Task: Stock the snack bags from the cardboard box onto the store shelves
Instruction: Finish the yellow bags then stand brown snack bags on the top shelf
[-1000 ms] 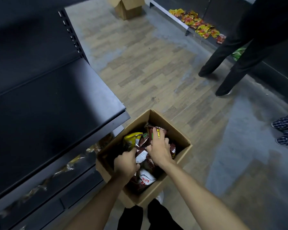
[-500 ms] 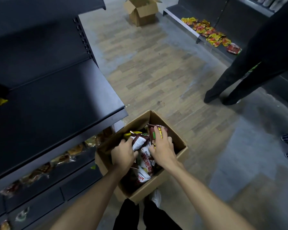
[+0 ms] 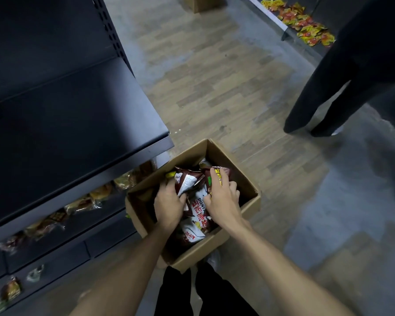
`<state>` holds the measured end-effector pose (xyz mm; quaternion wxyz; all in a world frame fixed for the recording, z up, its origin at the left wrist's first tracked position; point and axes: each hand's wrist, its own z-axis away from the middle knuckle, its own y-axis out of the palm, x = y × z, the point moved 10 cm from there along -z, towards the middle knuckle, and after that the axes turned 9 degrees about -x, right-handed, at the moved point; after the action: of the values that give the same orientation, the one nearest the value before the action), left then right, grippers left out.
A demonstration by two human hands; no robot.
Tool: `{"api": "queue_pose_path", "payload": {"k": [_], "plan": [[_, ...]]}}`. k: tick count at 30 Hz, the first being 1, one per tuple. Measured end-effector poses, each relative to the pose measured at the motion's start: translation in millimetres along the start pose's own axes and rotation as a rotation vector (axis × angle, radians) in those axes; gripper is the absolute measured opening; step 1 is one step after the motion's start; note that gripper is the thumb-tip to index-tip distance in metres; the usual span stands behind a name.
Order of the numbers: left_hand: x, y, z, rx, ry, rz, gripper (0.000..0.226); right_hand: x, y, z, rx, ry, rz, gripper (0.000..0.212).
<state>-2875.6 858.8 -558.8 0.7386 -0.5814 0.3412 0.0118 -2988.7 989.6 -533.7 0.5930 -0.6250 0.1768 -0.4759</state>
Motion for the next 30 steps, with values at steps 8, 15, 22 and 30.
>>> {"api": "queue_pose_path", "payload": {"k": [8,15,22,30], "plan": [[25,-5,15,0.012,-0.192,0.25,0.029,5,16,-10,0.086,0.027,-0.03,0.079],[42,20,30,0.205,-0.382,0.632,0.021,1,26,-11,0.189,-0.016,-0.135,0.074],[58,16,21,0.052,-0.23,0.205,0.01,-3,30,-7,0.226,-0.004,-0.112,0.076],[62,26,19,0.024,-0.167,-0.067,0.023,-5,40,-8,0.222,-0.011,-0.068,0.077]]}}
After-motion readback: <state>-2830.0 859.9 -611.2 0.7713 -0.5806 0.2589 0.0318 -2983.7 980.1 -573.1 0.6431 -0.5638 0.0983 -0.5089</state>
